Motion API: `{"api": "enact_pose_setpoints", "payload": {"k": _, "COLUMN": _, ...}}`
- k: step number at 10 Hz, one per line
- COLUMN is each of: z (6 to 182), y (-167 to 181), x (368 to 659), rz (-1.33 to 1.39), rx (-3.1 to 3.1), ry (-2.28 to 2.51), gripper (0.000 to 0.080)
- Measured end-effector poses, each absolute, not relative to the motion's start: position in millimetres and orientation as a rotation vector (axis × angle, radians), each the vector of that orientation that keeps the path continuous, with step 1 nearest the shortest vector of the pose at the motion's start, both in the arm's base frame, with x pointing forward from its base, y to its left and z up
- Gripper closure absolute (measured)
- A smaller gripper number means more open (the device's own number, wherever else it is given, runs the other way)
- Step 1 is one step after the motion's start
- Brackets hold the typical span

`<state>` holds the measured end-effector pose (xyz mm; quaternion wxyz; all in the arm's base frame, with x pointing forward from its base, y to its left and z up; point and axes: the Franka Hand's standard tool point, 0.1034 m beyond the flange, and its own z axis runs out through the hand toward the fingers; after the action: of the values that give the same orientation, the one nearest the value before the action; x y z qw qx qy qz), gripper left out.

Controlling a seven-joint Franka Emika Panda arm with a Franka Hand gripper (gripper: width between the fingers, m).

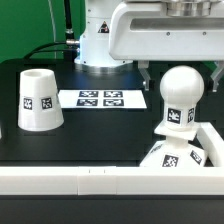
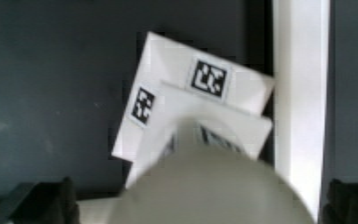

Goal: Assemble lamp

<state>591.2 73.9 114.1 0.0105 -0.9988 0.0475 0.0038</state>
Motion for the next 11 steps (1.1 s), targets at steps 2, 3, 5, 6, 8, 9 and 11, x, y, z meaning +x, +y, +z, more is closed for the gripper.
{"api": "enact_pose_setpoints", "payload": {"k": 2, "z": 106.9, "y": 67.6, "x": 565.6, "rz": -0.001, "rx": -3.121, "ry": 0.105, "gripper": 0.0101}}
{"api": "enact_pose_setpoints", "payload": {"k": 3, "z": 103.4, "y": 62.6, "x": 555.0, "rz": 0.009, "rx": -3.124, "ry": 0.114, "gripper": 0.0101}}
{"api": "enact_pose_setpoints", "payload": {"k": 5, "z": 103.4, "y": 64.1, "x": 556.2, "rz": 0.007, "rx": -3.124, "ry": 0.11, "gripper": 0.0101}}
{"api": "enact_pose_setpoints", "payload": {"k": 6, "z": 102.9, "y": 64.0, "x": 555.7, "rz": 0.009, "rx": -3.124, "ry": 0.11, "gripper": 0.0101}}
{"api": "enact_pose_setpoints", "payload": {"k": 8, "z": 102.7, "y": 63.5, "x": 555.3, "rz": 0.01, "rx": -3.125, "ry": 0.104, "gripper": 0.0101}}
{"api": "enact_pose_setpoints", "payload": {"k": 9, "z": 105.0, "y": 54.3, "x": 548.1, "rz": 0.013, "rx": -3.123, "ry": -0.003, "gripper": 0.0101}}
{"api": "enact_pose_setpoints", "payload": {"k": 11, "z": 108.4, "y": 17.8, "x": 521.2, "rz": -0.003, "rx": -3.091, "ry": -0.108, "gripper": 0.0101}}
